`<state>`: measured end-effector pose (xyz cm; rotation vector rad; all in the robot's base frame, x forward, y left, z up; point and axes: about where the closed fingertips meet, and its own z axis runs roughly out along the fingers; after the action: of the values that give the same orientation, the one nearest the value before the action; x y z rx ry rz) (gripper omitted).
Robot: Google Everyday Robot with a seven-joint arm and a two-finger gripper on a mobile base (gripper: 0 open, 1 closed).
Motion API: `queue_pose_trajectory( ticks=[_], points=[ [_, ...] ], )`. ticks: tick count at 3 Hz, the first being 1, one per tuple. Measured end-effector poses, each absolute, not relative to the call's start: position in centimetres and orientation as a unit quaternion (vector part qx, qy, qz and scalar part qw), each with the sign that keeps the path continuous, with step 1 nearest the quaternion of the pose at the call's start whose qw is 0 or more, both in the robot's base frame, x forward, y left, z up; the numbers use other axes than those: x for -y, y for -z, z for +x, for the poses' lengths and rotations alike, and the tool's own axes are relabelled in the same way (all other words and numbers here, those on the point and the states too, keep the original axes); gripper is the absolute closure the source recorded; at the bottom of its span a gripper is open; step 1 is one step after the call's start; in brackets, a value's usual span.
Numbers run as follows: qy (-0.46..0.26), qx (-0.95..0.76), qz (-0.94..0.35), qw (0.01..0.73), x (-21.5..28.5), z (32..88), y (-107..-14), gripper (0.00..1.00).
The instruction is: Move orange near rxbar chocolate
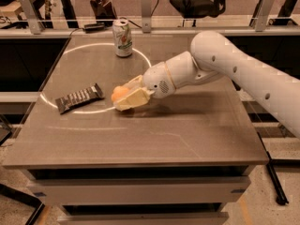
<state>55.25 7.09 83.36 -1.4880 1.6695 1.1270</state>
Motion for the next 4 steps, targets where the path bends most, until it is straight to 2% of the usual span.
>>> queue_pose_trajectory(
  ticks=[2,4],
  points=[
    [-0.453,-0.605,-0.579,0.306,-10.9,55.1,-83.5,1.0],
    [-0.436,-0.608,-0.598,0.288,-11.4,54.8,-82.3,0.59]
  ],
)
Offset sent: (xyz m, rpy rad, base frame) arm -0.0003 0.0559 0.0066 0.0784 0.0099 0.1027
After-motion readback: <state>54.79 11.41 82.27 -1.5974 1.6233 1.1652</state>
